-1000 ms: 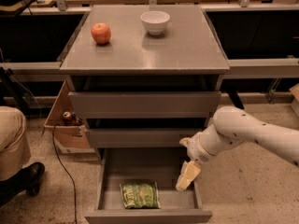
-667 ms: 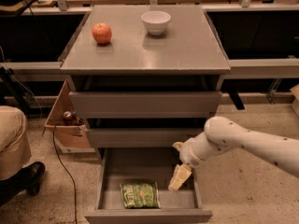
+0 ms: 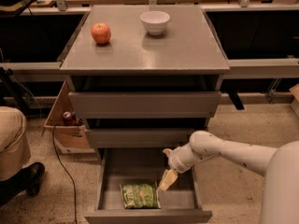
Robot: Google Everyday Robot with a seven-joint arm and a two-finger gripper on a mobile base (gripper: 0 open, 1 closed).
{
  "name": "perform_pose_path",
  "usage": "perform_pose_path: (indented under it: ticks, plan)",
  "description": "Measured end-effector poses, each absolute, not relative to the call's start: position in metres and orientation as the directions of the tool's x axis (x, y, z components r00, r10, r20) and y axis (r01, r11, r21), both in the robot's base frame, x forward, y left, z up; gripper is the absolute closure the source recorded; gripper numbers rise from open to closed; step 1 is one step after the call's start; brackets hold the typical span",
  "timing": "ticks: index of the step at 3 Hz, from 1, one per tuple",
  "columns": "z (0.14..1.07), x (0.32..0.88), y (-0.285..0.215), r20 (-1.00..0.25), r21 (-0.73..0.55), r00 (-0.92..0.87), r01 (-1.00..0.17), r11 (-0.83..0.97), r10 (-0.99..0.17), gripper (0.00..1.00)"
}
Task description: Pick green jalapeno chip bag from bottom drawer and place on counter
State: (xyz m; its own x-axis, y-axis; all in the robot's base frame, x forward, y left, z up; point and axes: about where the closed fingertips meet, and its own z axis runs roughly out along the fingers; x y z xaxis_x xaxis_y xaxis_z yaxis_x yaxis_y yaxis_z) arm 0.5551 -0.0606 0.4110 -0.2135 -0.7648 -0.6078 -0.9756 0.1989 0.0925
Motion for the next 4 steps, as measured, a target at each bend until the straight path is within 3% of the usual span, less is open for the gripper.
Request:
perform_pose_path:
  ticks: [2, 4]
  plan:
    - [0.398, 0.548, -0.055, -0.657, 0.107, -0.242, -0.967, 0.23, -0.713, 0.0]
    - [0.308, 0.563, -0.035, -0.722, 0.12, -0.31, -0.937, 0.329, -0.618, 0.0]
